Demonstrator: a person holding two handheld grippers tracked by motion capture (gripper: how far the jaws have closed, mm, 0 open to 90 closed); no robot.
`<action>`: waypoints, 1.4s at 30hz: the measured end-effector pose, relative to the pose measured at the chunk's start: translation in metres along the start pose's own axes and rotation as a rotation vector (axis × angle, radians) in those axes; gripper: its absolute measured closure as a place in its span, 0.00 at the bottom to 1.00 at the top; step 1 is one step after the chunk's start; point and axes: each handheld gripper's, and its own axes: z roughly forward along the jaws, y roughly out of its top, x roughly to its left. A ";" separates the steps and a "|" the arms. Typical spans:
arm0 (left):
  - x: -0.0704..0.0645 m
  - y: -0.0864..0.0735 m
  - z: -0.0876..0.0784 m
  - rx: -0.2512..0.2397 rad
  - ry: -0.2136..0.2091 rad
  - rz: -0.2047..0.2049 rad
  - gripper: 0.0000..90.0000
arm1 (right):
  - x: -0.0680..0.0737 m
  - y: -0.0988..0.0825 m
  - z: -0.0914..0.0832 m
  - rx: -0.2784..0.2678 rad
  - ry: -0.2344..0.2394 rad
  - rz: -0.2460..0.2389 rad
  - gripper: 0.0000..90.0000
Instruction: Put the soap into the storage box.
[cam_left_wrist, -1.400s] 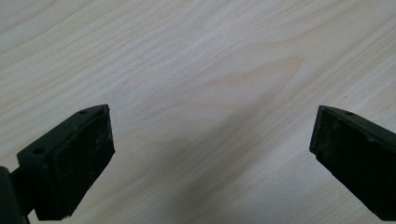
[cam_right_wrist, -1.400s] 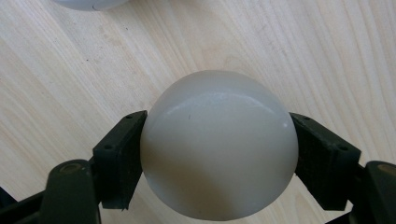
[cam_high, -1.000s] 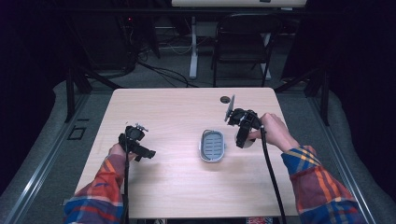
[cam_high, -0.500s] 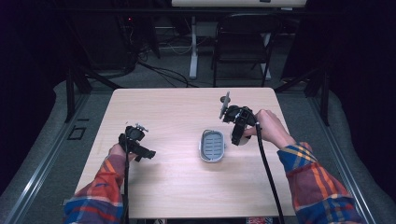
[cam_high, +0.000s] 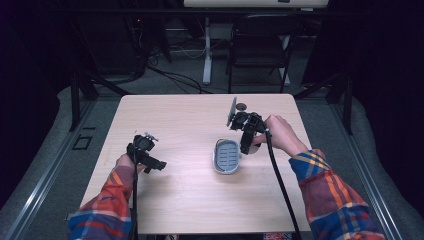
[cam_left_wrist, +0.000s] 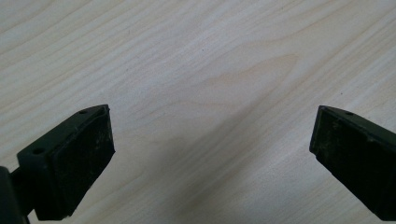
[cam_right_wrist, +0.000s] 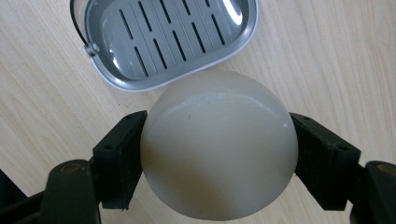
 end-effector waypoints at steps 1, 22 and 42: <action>0.000 0.000 0.000 0.002 -0.002 -0.001 0.00 | 0.000 0.001 0.000 0.003 0.002 -0.002 0.27; 0.001 -0.001 -0.001 -0.002 -0.003 0.002 0.00 | 0.009 0.032 0.010 -0.009 0.027 -0.045 0.27; 0.002 -0.002 -0.002 -0.004 -0.002 -0.005 0.00 | 0.015 0.054 0.034 -0.005 0.072 -0.062 0.27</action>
